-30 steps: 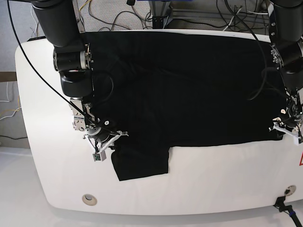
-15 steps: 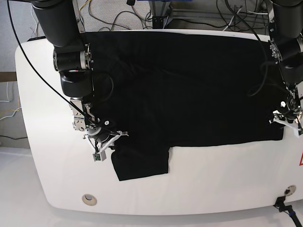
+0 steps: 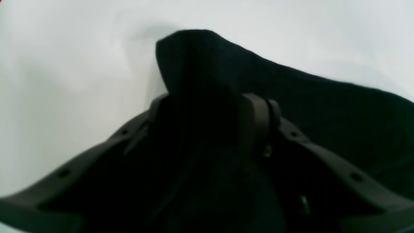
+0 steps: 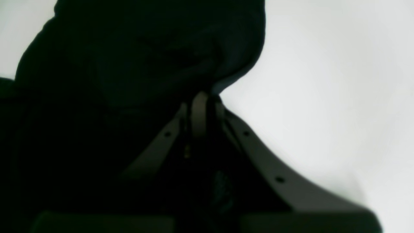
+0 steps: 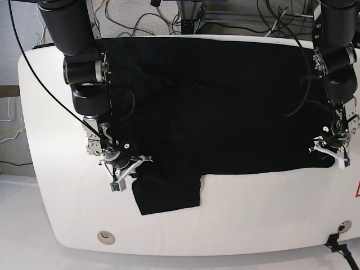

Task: Fold the T-shirt properly
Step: 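Grasp the hem corners with both grippers, then lift the hem and fold it toward the collar with both grippers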

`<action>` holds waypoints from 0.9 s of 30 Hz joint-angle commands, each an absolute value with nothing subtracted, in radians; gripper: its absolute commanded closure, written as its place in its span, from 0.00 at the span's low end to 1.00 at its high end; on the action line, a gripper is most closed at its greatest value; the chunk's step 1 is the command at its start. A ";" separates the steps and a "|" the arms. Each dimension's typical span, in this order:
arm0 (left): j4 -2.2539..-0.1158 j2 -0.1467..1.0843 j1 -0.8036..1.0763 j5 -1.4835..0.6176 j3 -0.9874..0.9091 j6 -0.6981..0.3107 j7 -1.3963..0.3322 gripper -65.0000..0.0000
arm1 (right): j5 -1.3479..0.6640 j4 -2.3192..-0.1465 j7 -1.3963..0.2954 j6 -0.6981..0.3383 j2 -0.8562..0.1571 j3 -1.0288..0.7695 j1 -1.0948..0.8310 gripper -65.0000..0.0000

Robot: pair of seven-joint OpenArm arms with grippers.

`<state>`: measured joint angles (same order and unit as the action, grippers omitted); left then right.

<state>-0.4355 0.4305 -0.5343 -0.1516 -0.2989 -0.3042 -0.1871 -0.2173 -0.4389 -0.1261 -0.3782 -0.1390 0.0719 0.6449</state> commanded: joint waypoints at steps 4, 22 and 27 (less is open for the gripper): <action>-0.507 0.447 -0.550 -0.156 -0.300 -0.308 -0.189 0.91 | -0.208 -0.444 -0.160 -0.377 -0.160 0.071 0.657 1.00; -0.697 0.447 -0.478 -0.156 -0.303 -0.308 -0.127 1.00 | -0.211 -0.771 -0.288 -0.377 -0.193 0.071 0.579 1.00; -0.806 0.447 -0.421 -0.156 -0.303 -0.308 -0.130 1.00 | -0.214 -0.960 -0.378 -0.377 -0.211 0.070 0.498 1.00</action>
